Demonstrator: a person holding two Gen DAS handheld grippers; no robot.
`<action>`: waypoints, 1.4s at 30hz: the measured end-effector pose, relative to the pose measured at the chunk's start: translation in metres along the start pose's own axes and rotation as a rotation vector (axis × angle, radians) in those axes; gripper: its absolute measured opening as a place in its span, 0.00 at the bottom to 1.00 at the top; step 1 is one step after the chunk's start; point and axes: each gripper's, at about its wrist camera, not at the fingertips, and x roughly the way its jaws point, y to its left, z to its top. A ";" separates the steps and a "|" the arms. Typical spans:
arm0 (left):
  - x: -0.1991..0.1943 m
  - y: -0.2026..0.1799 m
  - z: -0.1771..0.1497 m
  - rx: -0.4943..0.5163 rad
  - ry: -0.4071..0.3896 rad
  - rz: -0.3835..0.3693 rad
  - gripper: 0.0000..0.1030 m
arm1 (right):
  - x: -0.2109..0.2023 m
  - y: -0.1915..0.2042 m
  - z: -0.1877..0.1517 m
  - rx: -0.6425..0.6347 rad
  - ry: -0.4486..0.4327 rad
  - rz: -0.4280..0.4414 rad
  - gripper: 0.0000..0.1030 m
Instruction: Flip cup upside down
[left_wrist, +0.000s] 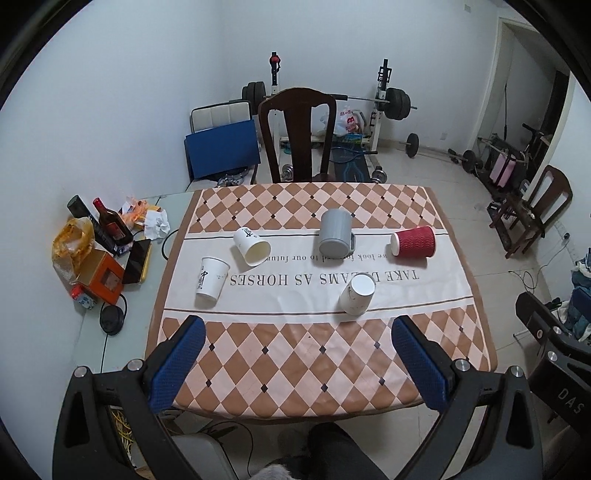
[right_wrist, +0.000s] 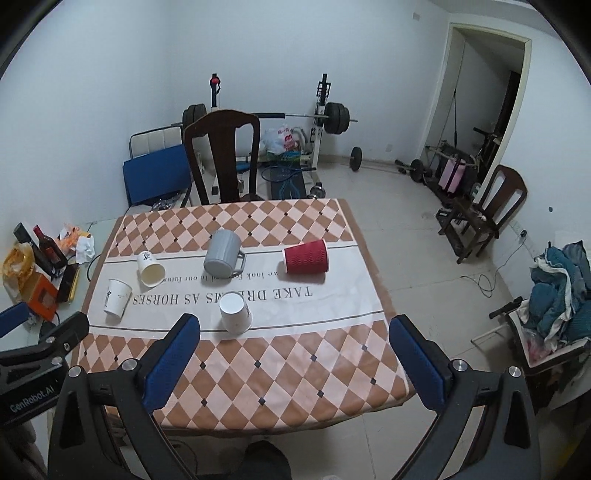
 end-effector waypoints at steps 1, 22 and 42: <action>-0.003 0.001 -0.001 0.000 0.000 -0.001 1.00 | -0.007 0.001 0.000 -0.003 -0.009 0.002 1.00; -0.026 0.017 -0.004 -0.009 -0.018 0.032 1.00 | -0.038 0.019 0.006 -0.025 -0.043 0.009 1.00; -0.032 0.022 -0.007 -0.003 -0.010 0.038 1.00 | -0.034 0.020 -0.004 -0.018 -0.014 0.028 1.00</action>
